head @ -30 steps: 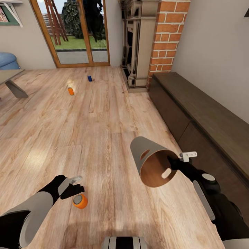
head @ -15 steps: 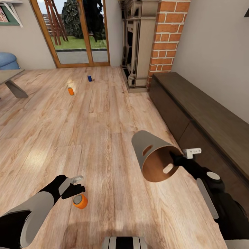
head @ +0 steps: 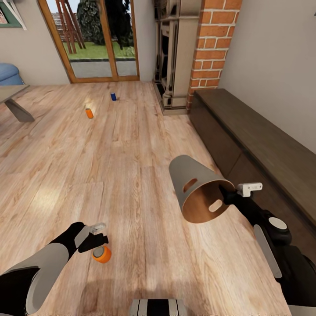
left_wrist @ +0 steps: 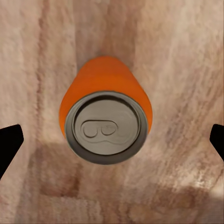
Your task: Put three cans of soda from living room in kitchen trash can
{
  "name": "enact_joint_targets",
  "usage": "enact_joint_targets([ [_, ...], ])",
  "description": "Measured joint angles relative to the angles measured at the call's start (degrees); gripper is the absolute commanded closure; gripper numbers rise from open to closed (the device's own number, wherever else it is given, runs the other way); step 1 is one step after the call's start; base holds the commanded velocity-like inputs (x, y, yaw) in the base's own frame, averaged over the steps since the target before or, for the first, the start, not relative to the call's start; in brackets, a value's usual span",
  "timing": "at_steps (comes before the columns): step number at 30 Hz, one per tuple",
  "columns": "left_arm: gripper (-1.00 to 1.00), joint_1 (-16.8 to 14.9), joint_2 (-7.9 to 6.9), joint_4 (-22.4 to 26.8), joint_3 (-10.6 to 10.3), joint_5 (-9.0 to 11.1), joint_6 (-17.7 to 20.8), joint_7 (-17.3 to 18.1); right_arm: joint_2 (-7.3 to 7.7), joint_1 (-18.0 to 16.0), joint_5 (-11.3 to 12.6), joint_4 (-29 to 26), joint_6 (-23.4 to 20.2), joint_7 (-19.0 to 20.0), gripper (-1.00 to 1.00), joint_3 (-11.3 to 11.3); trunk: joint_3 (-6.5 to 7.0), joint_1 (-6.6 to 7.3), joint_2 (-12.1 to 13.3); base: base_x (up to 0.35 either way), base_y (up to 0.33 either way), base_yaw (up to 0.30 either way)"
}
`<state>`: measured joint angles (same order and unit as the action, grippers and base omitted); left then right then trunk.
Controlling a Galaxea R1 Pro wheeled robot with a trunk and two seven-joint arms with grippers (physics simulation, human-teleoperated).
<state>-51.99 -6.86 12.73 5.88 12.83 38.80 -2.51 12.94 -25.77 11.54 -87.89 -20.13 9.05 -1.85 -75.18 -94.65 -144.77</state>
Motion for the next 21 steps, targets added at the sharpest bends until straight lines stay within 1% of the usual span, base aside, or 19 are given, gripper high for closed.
enact_joint_targets([
  [9,-1.0,0.0,0.05,0.0,0.0,0.0,0.0,-0.1,-0.03,0.0,0.0,-0.2,0.4,0.0,1.0,-0.1,-1.99,-0.23,-0.1,0.0,0.0,0.0],
  [21,-1.0,0.0,0.26,0.0,0.0,0.1,-0.1,-0.3,-0.15,0.0,0.0,-0.2,0.5,0.0,1.0,0.0,-2.0,-0.23,-0.1,0.01,0.0,0.0],
])
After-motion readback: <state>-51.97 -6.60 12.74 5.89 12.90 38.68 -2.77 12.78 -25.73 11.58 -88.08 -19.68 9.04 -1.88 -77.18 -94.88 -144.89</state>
